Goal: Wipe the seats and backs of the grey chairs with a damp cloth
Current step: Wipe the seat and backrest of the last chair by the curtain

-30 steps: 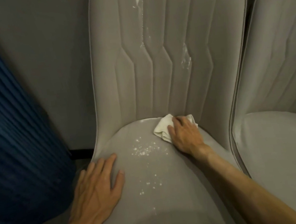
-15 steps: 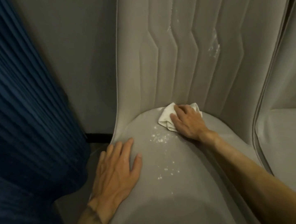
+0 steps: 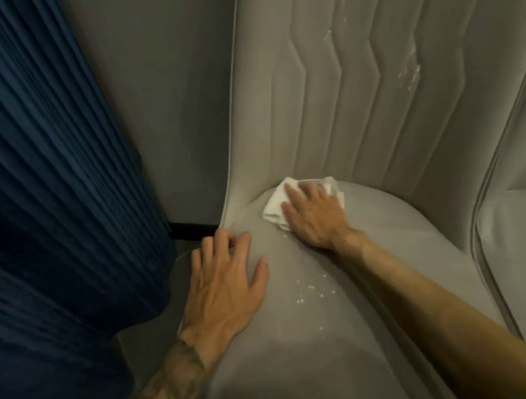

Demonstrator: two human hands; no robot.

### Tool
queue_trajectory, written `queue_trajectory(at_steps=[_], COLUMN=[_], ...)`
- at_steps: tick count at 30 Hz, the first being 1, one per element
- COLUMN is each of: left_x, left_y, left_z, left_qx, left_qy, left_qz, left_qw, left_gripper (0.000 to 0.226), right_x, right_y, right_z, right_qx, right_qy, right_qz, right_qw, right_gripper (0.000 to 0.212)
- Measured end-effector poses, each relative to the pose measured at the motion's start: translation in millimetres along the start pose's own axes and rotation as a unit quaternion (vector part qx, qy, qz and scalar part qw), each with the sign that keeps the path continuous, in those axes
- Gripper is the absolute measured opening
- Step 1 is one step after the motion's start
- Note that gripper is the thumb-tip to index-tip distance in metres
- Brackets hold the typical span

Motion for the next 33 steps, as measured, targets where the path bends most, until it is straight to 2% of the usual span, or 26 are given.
queue_trajectory(at_steps=[3,6,8,10,12,14,16,18,20,23,27,29,33], left_x=[-0.1,1.3,1.9,2.0,2.6,2.5,1.8,1.7,1.2,3.0,9.7,15.3,31.0], left_y=[3.0,5.1,4.5,3.3,2.8,3.5,4.0,4.3,4.7,6.1,4.9,5.5,6.6], left_z=[1.3,1.6,1.8,1.5,2.3,2.4,4.1,4.0,4.7,8.2,14.3,18.8,24.6], left_qx=[-0.011,-0.028,-0.027,-0.027,-0.028,-0.034,-0.044,-0.056,-0.069,-0.097,-0.110,-0.087,-0.099], left_qy=[0.002,0.000,-0.003,-0.001,-0.002,-0.001,-0.004,-0.004,-0.008,-0.015,-0.018,0.008,0.022], left_qz=[-0.008,-0.007,0.000,0.004,0.001,-0.002,-0.003,-0.004,-0.004,-0.010,-0.010,-0.018,-0.032], left_qw=[1.000,1.000,1.000,1.000,1.000,0.999,0.999,0.998,0.998,0.995,0.994,0.996,0.994], left_gripper=[0.059,0.062,0.065,0.068,0.065,0.061,0.063,0.064,0.056,0.041,0.034,0.028,0.015], right_x=[-5.6,-10.5,-5.3,2.8,6.7,4.2,2.8,-2.5,-5.8,2.0,-0.9,-3.7,-20.2], right_y=[-14.0,-34.7,-29.9,-12.8,7.4,7.2,-9.2,-27.5,-36.2,-20.0,5.7,-5.7,-39.7], right_z=[-18.3,-57.9,-48.4,-10.2,23.5,26.9,0.3,-37.0,-52.0,-11.7,33.2,16.6,-60.6], right_qx=[0.015,0.027,0.008,-0.002,0.004,0.027,0.030,0.013,0.013,-0.014,0.032,0.056,0.036], right_qy=[-0.030,0.051,0.075,0.056,-0.013,-0.067,-0.058,-0.005,0.033,0.029,-0.093,-0.102,-0.010], right_qz=[0.024,-0.001,-0.014,-0.003,0.013,0.031,0.034,0.019,-0.003,0.000,0.050,0.051,0.021], right_qw=[0.999,0.998,0.997,0.998,1.000,0.997,0.997,1.000,0.999,0.999,0.994,0.992,0.999], right_gripper=[0.054,0.052,0.049,0.049,0.051,0.053,0.053,0.051,0.048,0.045,0.049,0.050,0.050])
Point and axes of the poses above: each hand's wrist, its own x-axis towards the middle knuckle, its own y-axis out of the palm, z = x × y, the point moved 1 cm from there along x, towards the middle knuckle, and after that the axes turned 11 degrees about x, right-handed, at the moved point
